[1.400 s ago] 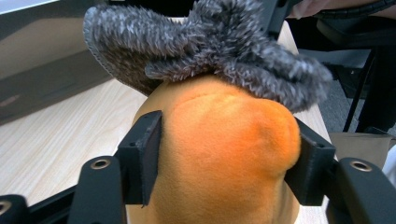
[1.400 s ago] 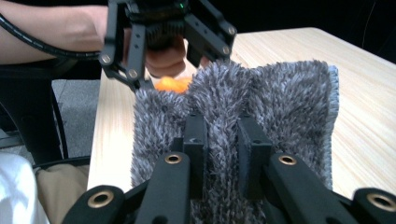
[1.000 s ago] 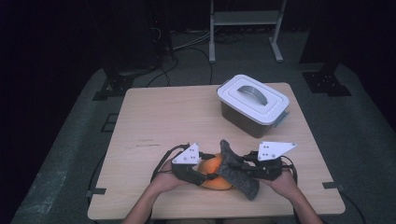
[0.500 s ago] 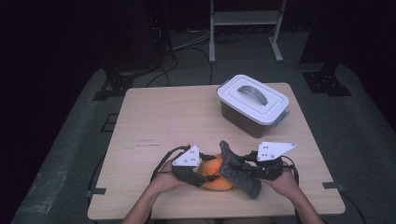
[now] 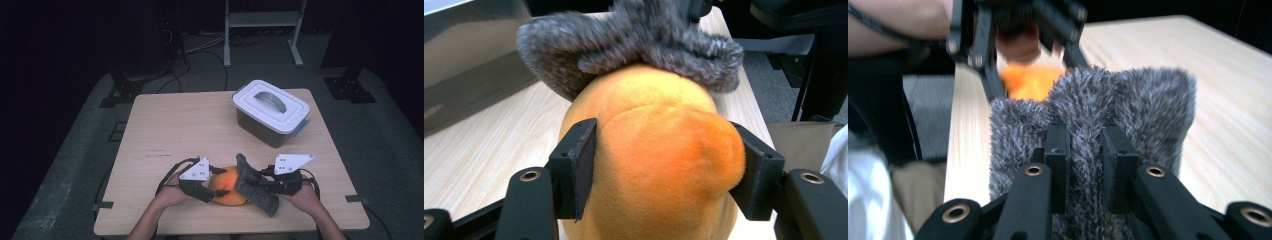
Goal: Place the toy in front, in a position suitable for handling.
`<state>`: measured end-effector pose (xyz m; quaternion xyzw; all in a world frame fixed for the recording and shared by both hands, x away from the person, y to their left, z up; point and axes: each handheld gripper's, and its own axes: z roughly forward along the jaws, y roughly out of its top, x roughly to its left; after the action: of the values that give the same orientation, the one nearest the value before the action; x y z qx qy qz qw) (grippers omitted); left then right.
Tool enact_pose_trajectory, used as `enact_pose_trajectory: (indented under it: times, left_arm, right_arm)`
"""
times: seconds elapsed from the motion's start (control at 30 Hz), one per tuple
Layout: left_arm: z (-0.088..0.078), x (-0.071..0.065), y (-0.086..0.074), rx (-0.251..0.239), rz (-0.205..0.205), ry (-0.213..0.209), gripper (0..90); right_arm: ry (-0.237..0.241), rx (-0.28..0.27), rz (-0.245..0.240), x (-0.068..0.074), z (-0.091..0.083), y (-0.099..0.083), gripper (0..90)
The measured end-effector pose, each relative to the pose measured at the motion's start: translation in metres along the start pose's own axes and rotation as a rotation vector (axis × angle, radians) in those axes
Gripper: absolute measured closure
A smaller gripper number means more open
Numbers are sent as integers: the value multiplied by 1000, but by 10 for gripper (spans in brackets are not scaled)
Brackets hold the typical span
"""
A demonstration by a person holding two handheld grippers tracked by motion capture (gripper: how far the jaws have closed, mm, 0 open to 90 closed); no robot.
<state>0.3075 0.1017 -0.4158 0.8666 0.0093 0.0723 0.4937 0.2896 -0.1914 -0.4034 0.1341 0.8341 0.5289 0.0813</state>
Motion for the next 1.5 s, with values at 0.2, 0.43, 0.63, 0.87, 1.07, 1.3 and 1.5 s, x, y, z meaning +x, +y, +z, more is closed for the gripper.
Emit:
enact_pose_trajectory:
  times: [0.2, 0.43, 0.63, 0.87, 1.07, 1.3, 1.5]
  left_arm:
    - [-4, 5, -3, 15, -45, 0, 313]
    - [-7, 10, -6, 49, -131, 11, 219]
    - [-12, 11, -7, 45, -138, 20, 313]
    - [-10, 6, -4, 15, -72, 17, 413]
    - [-4, -2, 3, 20, 9, 0, 413]
    - [-7, 7, 2, 39, -112, 12, 223]
    - [-6, 3, 3, 24, -62, 5, 398]
  right_arm:
    - [6, 3, 5, 1, 10, -1, 753]
    - [18, 13, 5, 6, 12, -5, 753]
    - [33, 41, -5, 8, 12, -7, 754]
    - [31, 8, -29, 8, 6, 10, 756]
    - [14, 2, -96, 19, 18, 28, 755]
    - [33, 27, -74, 20, 20, 18, 758]
    - [37, 21, -77, 20, 16, 24, 759]
